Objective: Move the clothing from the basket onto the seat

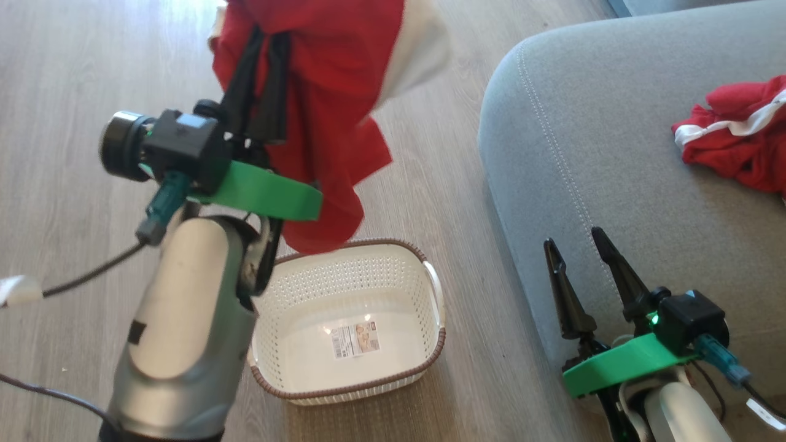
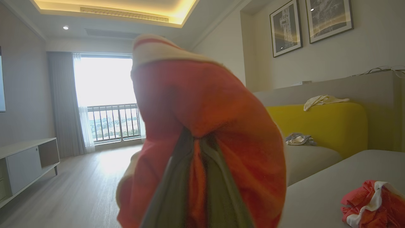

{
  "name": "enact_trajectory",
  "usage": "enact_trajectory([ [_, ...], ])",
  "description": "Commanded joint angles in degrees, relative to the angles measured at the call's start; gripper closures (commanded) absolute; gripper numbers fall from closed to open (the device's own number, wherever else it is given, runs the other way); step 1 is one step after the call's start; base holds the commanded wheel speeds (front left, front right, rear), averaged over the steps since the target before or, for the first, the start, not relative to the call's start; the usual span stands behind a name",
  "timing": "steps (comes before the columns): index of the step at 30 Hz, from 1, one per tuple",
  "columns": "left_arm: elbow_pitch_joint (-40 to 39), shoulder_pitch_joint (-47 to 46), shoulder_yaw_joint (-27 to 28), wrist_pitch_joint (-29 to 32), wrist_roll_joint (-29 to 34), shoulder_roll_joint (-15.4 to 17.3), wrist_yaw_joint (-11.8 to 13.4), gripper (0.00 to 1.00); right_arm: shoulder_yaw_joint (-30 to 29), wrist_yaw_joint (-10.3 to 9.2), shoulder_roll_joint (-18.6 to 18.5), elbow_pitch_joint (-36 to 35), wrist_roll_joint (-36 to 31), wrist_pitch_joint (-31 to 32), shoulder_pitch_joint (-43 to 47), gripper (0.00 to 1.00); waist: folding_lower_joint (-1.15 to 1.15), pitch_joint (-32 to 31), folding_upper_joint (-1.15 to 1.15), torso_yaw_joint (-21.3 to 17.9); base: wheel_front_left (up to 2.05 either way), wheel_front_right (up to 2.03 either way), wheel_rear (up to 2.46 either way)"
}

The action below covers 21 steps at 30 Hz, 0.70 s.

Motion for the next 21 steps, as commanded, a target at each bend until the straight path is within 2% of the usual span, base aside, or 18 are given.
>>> enact_trajectory([
  [1,-3.72,-1.33,0.5,-0.53,-0.69,0.74,0.43,1.0,0.84,-0.01,-0.62,-1.74,0.2,-0.37,-0.56,0.0,0.01,-0.42,0.0,0.37,0.0,0.0,0.0],
  [7,-7.15,1.07,-4.66,-0.53,-1.64,0.73,0.56,1.0,0.35,-0.01,-0.64,-1.84,0.01,-0.37,0.14,0.0,0.01,-1.34,0.0,0.81,0.0,0.0,0.0],
  [14,-9.36,4.86,-10.61,-0.53,-3.28,0.73,2.39,1.0,-0.24,-0.01,-0.65,-1.91,0.05,-0.37,0.63,0.0,0.01,-2.03,0.0,0.83,0.0,0.0,0.0],
  [21,-9.63,8.01,-14.34,-0.53,-4.46,0.72,2.96,1.0,-0.32,-0.01,-0.59,-1.89,-0.25,-0.37,0.98,0.0,0.01,-2.27,0.0,0.84,0.0,0.0,0.0],
])
